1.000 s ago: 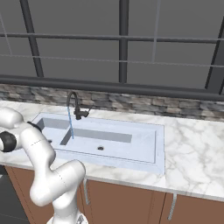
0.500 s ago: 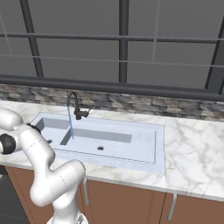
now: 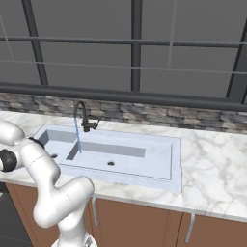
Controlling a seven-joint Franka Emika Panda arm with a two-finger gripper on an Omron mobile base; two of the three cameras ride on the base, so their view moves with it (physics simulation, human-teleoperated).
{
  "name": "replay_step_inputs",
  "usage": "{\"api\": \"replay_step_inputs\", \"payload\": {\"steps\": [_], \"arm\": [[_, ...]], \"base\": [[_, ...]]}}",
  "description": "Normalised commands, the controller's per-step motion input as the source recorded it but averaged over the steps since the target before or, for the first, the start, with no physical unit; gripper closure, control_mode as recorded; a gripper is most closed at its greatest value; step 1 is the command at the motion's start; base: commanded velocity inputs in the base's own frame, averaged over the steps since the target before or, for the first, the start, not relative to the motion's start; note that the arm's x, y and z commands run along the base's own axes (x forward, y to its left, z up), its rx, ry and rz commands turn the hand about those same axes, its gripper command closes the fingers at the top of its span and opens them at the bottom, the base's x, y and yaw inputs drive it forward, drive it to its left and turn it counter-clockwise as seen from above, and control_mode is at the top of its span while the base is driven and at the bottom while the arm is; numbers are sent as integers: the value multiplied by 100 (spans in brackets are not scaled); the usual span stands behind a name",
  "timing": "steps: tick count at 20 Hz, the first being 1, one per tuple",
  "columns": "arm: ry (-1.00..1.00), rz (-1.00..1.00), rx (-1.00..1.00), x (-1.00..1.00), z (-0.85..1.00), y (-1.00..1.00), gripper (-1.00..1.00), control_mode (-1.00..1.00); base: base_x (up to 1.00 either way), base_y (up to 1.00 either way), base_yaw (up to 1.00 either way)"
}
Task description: Soak the sponge with water for a few seconds and then drop it inside the sink.
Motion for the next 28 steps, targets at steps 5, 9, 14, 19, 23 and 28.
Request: {"api": "replay_step_inputs", "payload": {"steps": [5,9,14,19,23,28], "arm": [[0,0,0,0,0,0,100,-100],[0,0,0,0,0,0,100,-100],[0,0,0,0,0,0,100,-100],[1,0,0,8,12,-8,100,-100],[4,0,0,2,48,-25,100,-100],[0,0,0,0,30,-32,100,-100]], "base": [[0,0,0],[0,0,0],[0,0,0],[0,0,0],[0,0,0],[0,0,0]]}}
